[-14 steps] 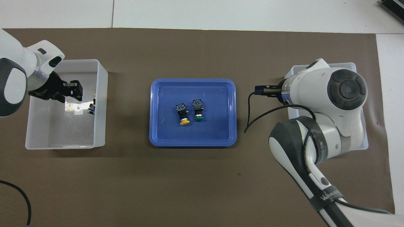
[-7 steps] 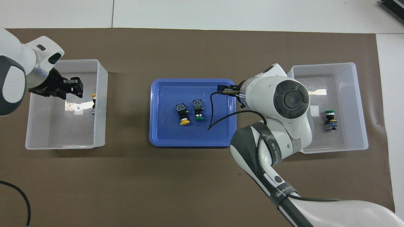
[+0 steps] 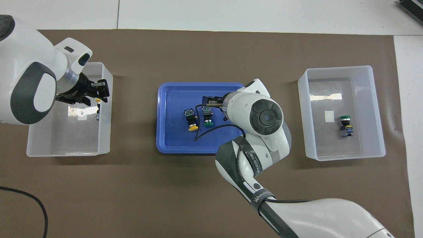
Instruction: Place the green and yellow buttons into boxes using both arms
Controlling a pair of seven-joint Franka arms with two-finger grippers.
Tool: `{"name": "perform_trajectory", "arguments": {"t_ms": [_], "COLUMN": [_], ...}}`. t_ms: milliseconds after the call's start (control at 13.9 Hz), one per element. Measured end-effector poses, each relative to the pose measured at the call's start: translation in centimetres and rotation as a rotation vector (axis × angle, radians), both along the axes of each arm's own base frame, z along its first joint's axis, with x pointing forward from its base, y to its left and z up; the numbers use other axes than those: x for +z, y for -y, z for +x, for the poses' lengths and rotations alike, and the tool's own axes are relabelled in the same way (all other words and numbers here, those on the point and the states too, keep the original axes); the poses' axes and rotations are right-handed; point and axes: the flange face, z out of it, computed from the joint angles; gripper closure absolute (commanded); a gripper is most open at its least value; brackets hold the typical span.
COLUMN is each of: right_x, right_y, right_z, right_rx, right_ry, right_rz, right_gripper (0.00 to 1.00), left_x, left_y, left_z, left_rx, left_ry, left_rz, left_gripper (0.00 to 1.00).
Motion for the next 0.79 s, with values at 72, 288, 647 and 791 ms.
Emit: {"name": "perform_trajectory", "arguments": {"t_ms": [72, 288, 647, 791], "right_x": [-0.8, -3.4, -5.3, -6.2], "right_y": [-1.3, -3.5, -3.6, -3.6], "right_z": [-0.1, -0.4, -0.7, -1.0], "right_rx": [-0.005, 0.013, 0.054, 0.071], "right_ry": [-0.003, -0.022, -0.023, -0.028], "right_rz": [0.009, -0.004, -0.06, -0.084], "right_gripper": [0.0, 0.0, 0.0, 0.01], "left_x": [0.0, 0.0, 0.0, 0.0], "left_y": [0.9, 3.1, 5.6, 6.3], "left_z": [-0.2, -0.6, -1.2, -1.3], "left_rx": [0.02, 0.071, 0.131, 0.155], "left_ry": [-0.001, 0.001, 0.003, 0.003], "left_rz": [0.0, 0.004, 0.006, -0.002], "left_gripper": [0.48, 0.49, 0.49, 0.49]}}
